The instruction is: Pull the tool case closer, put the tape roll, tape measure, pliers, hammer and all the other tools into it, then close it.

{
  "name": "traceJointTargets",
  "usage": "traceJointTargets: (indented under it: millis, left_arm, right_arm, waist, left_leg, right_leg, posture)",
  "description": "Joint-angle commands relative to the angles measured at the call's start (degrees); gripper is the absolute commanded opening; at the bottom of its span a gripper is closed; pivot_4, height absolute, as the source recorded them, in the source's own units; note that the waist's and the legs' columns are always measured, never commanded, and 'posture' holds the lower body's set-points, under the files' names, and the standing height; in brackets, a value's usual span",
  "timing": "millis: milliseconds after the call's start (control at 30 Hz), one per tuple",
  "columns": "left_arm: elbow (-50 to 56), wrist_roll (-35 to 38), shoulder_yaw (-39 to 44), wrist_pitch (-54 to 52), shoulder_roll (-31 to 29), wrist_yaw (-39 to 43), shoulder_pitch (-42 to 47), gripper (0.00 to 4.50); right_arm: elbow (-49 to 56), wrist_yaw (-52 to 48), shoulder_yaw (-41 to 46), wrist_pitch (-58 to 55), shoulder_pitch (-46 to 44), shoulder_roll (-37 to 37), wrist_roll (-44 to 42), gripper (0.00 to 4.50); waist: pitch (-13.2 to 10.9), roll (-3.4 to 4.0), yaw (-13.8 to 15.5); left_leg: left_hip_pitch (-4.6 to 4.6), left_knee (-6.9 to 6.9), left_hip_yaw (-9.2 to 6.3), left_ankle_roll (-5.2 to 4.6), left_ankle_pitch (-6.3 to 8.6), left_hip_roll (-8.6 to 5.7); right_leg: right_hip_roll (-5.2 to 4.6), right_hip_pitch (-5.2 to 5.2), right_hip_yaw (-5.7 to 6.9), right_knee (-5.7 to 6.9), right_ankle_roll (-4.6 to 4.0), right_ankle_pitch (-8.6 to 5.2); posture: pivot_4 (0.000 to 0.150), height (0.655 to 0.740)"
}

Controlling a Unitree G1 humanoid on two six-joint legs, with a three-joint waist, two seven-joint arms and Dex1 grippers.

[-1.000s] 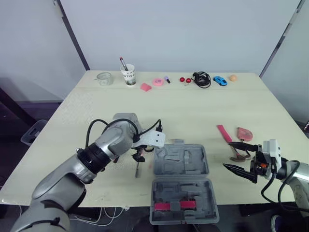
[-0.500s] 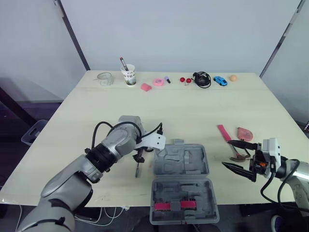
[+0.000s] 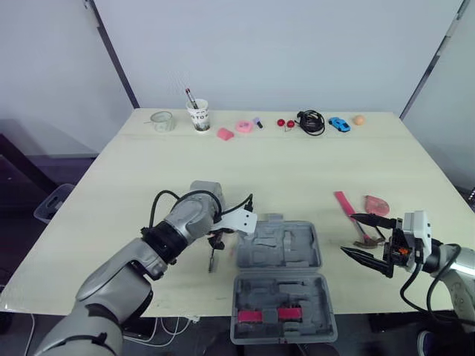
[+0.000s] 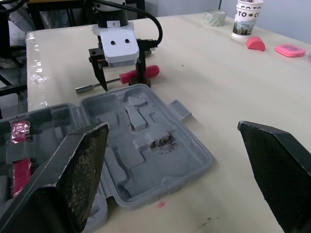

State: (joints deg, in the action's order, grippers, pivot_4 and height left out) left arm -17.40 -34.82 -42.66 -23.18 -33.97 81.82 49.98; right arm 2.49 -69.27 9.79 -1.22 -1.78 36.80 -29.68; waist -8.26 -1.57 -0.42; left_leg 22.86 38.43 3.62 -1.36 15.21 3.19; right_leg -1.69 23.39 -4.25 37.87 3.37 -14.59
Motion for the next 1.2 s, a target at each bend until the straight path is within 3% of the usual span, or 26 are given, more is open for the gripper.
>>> traceJointTargets:
  millis: [33, 167, 267, 900, 1200]
  left_arm:
    - [-1.6, -1.1, 0.5, 1.4, 0.9, -1.5, 1.5, 2.71]
    - [-2.0, -1.4, 0.6, 1.9, 1.3, -1.5, 1.6, 1.33]
    - [-1.7, -1.6, 0.5, 2.3, 1.4, -1.0, 1.5, 0.05]
    - [6.2, 0.6, 4.9, 0.4, -1.9, 5.6, 4.8, 0.05]
    - [11.7, 4.1, 5.4, -4.2, 0.9, 8.2, 4.8, 0.05]
  right_arm:
    - [2.0, 0.4, 0.9, 0.4, -0.1, 0.3, -0.7, 4.50]
    - [2.3, 0.8, 0.7, 0.6, 0.5, -0.1, -0.6, 4.50]
    - [2.1, 1.0, 0.8, 0.7, 0.4, 0.0, -0.6, 4.50]
    - [4.0, -1.8, -0.2, -0.2, -0.3, 0.9, -1.5, 4.50]
    - [5.9, -0.7, -0.9, -2.5, -1.9, 0.4, -1.5, 4.50]
  waist:
    - [0.0, 0.05, 0.2]
    - [0.0, 0.06, 0.3]
    - [0.0, 0.06, 0.3]
    - [0.0, 0.04, -0.2]
    - [0.0, 0.04, -0.1]
  left_leg:
    - [-0.02, 0.02, 0.00, 0.00, 0.00, -0.01]
    - [-0.03, 0.07, -0.02, -0.01, 0.00, -0.02]
    - [-0.03, 0.07, -0.03, -0.01, 0.00, -0.02]
    - [-0.01, 0.07, -0.05, -0.01, 0.00, -0.02]
    - [0.01, 0.07, -0.07, -0.01, 0.00, -0.02]
  right_leg:
    - [0.00, -0.01, 0.00, 0.01, 0.00, 0.00]
    - [0.00, -0.06, 0.00, 0.02, -0.01, 0.00]
    - [0.00, -0.06, 0.00, 0.03, 0.00, 0.00]
    - [0.01, -0.06, 0.01, 0.01, 0.00, 0.00]
    - [0.01, -0.06, 0.03, 0.01, 0.01, 0.00]
  posture:
    - [0.150, 0.7400]
    - [0.150, 0.7400]
    - [0.150, 0.7400]
    - [0.150, 0.7400]
    - [0.150, 0.7400]
